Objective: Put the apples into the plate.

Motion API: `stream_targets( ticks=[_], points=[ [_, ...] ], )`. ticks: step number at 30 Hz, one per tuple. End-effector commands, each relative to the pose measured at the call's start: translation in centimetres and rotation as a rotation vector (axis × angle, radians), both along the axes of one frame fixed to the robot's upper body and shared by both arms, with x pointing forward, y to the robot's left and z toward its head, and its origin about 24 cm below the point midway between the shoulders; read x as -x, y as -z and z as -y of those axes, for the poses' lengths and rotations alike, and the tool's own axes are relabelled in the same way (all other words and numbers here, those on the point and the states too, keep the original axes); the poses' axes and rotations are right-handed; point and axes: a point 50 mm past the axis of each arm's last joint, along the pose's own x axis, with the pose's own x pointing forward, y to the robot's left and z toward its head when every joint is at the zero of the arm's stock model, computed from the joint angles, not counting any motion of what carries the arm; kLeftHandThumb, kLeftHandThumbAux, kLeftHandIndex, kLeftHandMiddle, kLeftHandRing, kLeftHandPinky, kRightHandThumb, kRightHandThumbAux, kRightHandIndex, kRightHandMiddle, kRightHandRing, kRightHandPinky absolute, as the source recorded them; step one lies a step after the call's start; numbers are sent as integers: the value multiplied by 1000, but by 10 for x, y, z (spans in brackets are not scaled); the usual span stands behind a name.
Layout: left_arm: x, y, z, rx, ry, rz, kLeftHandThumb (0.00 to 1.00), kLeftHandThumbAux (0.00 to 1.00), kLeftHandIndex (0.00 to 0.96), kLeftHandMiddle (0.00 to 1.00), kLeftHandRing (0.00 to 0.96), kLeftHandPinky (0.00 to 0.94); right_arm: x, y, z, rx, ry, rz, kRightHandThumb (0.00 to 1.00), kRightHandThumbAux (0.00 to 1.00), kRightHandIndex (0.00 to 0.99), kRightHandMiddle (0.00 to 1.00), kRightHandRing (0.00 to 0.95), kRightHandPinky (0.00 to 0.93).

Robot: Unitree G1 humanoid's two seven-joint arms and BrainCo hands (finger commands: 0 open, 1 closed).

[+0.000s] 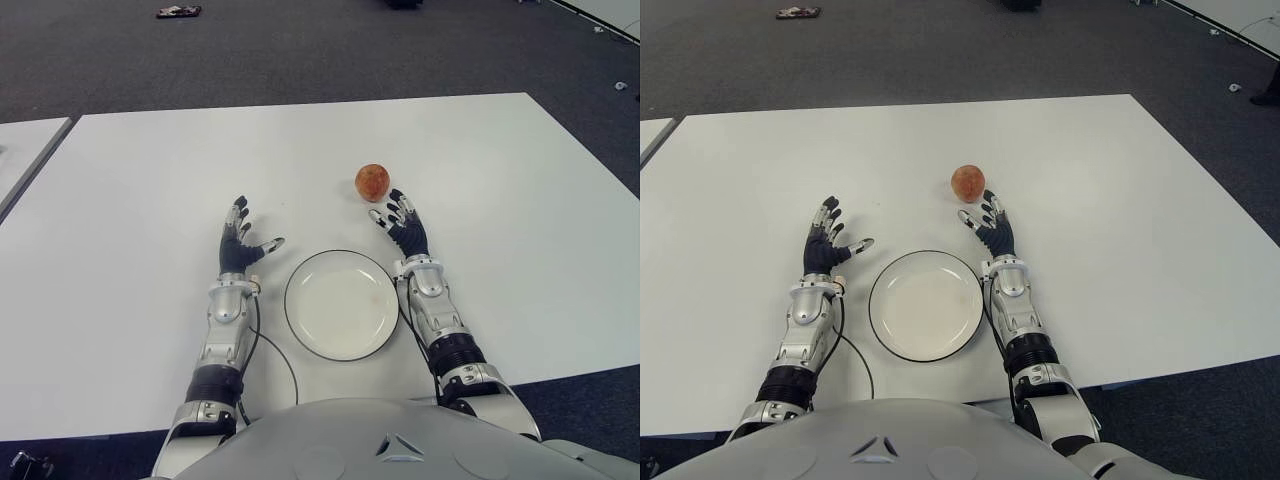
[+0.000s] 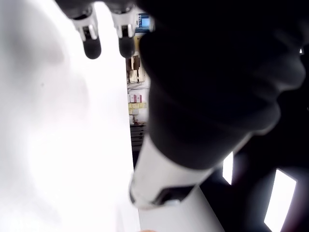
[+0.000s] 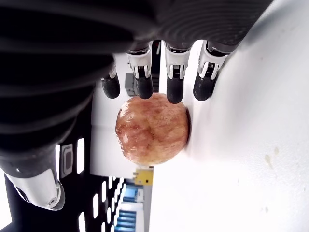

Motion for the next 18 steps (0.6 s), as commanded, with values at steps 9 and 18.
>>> stream_targets(
  ticks=[9, 18],
  points=[
    [2, 0, 0, 7, -6, -5, 0, 442, 0, 32, 20, 41, 8, 11, 2, 18, -2, -62, 218, 630, 7, 75, 78, 85],
    [1, 0, 1, 13, -9, -3, 0, 440, 0, 34, 21, 32, 10, -9, 3, 41, 42, 41, 233, 623, 0, 66, 81, 114]
  ],
)
